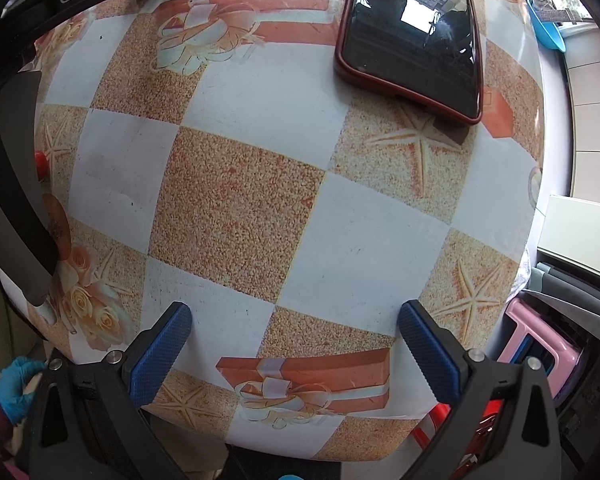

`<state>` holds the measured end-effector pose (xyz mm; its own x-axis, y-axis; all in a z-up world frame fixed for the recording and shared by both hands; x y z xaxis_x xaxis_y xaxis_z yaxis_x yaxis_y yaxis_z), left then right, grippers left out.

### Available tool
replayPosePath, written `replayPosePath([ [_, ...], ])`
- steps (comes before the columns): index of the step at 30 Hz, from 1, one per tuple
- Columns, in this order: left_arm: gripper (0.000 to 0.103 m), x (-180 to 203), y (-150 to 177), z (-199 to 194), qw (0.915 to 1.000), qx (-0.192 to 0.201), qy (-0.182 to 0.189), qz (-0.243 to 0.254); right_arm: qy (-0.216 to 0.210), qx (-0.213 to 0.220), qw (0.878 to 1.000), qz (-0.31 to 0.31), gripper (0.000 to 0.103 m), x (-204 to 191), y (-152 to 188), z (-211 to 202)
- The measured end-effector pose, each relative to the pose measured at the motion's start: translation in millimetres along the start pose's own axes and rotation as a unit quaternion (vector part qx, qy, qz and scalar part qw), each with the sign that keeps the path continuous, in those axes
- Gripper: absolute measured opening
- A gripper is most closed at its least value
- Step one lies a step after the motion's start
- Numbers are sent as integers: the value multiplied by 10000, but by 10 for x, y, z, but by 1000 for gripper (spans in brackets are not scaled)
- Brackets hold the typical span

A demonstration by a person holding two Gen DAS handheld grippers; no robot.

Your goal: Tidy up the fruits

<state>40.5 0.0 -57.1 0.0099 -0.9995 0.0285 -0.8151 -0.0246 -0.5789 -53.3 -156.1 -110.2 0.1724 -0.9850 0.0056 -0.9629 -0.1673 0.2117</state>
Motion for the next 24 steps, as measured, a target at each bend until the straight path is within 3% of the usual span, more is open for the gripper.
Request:
replayPosePath([
  [9, 103, 1, 0, 0, 10000, 0, -1, 0, -67, 175, 9980, 596, 103, 34, -34, -26],
  [15, 103, 0, 0, 0, 10000, 0, -1, 0, -23, 697, 9954, 659, 103, 36, 34, -74],
  [24, 103, 0, 0, 0, 10000, 1, 0, 0, 36, 1044, 9912, 807, 103, 31, 275, -147],
])
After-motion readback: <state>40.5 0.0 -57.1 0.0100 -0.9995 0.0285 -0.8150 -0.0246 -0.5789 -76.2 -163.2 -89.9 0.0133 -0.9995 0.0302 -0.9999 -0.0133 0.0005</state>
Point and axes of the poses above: each gripper's, at about its wrist camera, not at the fingertips, and z roughly the way its jaws point, x to its right, y to its underside, the point moved 7 cm from there along z, roughly the way its jaws point, and after that the axes turned 1 degree about y, right-handed, at the moved point
